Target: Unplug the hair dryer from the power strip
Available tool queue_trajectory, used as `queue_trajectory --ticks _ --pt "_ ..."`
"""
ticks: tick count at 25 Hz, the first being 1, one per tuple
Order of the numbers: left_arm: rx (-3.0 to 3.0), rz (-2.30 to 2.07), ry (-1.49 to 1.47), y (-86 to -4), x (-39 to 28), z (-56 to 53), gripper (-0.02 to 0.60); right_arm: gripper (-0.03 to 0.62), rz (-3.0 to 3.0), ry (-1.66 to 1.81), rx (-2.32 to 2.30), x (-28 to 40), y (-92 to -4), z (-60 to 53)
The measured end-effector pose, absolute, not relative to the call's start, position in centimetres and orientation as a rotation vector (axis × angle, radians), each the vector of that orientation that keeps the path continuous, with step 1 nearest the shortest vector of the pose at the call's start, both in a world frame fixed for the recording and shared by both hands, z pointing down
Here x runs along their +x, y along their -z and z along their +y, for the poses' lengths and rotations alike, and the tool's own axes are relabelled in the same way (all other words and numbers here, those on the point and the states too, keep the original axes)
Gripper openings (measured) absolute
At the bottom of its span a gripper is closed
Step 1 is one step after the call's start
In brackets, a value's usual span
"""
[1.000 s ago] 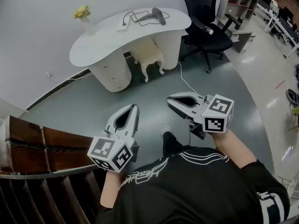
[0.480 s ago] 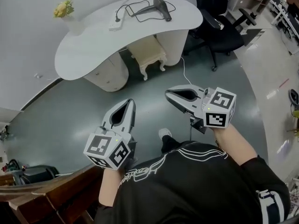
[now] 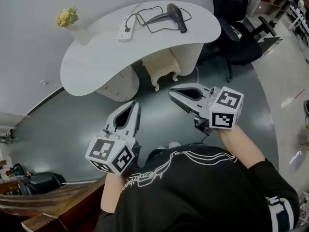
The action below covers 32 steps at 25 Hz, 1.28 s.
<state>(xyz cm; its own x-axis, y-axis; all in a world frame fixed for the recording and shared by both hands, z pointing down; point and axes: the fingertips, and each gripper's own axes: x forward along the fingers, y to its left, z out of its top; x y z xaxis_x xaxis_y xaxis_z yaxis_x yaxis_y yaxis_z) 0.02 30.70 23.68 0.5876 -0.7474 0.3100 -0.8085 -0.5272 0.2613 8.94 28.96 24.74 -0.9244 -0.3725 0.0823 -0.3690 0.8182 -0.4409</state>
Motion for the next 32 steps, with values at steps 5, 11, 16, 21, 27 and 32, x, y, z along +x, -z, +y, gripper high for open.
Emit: queue_trajectory --ticks 5,11,16,21,27,32 --pt "2.482 -1.309 -0.207 -22.9 -0.9 27.6 0.002 -0.003 2.974 0.698 -0.625 8.5 -24.6 25.9" --pt "2.485 -1.27 -0.217 -23.6 -2.2 21.9 0.002 -0.003 2.961 0.678 -0.684 7.8 -24.7 20.3" --pt "2.499 -1.229 -0.228 -24.1 -3.5 14.3 0.003 -0.003 2.902 0.732 -0.767 7.6 -24.8 13.1" --pt "2.501 -1.191 -0.229 -24.5 -5.5 6.1 0.003 -0.003 2.863 0.793 -0.826 6.4 -25.0 5.5" --pt "2.484 -1.144 -0.229 -26.2 -8.2 -1.4 0.005 -0.003 2.866 0.832 -0.891 4.0 -25.8 -1.8" --pt "2.458 -1.134 -0.253 -28.7 -9.7 -6.3 0.013 -0.003 2.876 0.873 -0.893 2.6 -27.4 -5.5"
